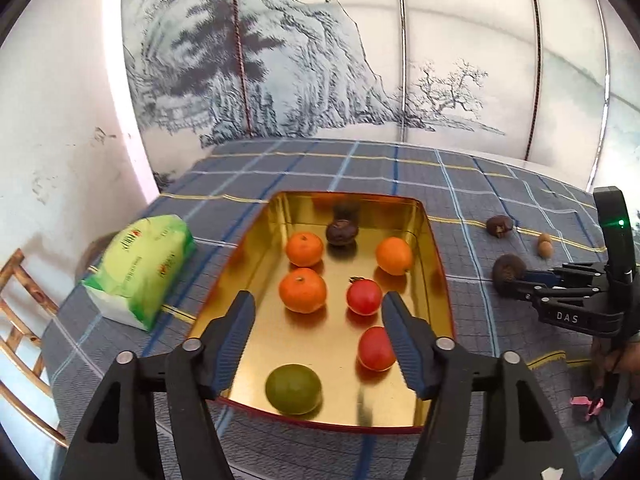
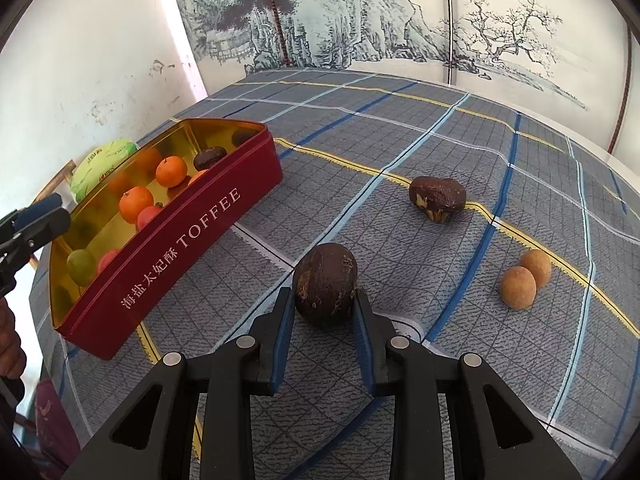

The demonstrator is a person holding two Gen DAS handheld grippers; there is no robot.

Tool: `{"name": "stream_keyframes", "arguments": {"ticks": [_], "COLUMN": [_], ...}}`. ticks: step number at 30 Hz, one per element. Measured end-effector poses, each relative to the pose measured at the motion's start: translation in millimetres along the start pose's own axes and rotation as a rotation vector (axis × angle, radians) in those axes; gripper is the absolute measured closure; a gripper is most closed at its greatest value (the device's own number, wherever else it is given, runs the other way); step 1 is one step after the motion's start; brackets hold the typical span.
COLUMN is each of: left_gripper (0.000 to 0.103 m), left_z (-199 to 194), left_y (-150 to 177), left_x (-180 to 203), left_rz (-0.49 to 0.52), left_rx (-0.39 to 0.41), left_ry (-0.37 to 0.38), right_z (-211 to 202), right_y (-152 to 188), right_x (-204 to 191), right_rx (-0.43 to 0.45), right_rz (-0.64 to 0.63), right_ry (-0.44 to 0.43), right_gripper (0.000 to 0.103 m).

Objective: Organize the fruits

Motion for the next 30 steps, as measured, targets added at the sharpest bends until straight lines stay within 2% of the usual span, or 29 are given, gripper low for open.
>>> {"name": "stream_keyframes", "arguments": {"ticks": [6, 8, 13, 16, 21, 26, 30], "left_gripper": [0.027, 0.02, 0.013, 0.012, 0.012, 0.012, 0.012], "left_z": [-16, -21, -33, -35, -36, -35, -37], "left_y": [-1, -1, 1, 2, 2, 5, 8], "left_x": [-8, -8, -8, -10, -21, -29, -30], "left_rz": [-0.016, -0.004, 0.021, 0.008, -0.064, -0.066, -0.042], "left_rx": [0.066, 0.086, 0.139, 0.147, 0.121, 0.088, 0.085], "left_ry": [-0.037, -0.045, -0.091, -0.104, -0.064, -0.062, -0.067], "right_z": [0, -2, -5, -10, -29, -33, -30], "right_y": [1, 2, 1, 2, -12, -28, -18], "right_x": [-3, -5, -8, -7, -21, -40, -30], "right_rx": [-0.004, -0.004, 0.007, 0.014, 0.057, 0.071, 0.052], "right_rz": [-0.04, -0.052, -0.05, -0.019, -0.018, -0.084, -0.063], "right_ry": [0.044, 0.057, 0.081, 0.067, 0.04, 0.071, 0.052], "right_gripper": [0.073, 0.073, 0.073, 0.074, 0.078, 0.078, 0.077]}}
Point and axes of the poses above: each gripper's, at about its wrist camera, not at the fingertips, and z roughly the way its jaws point, x to its right, y to its underside, the point moved 2 cm from there along z, roughly the way its jaws point, and after that the axes turned 7 degrees about -z, right-handed, at the moved point
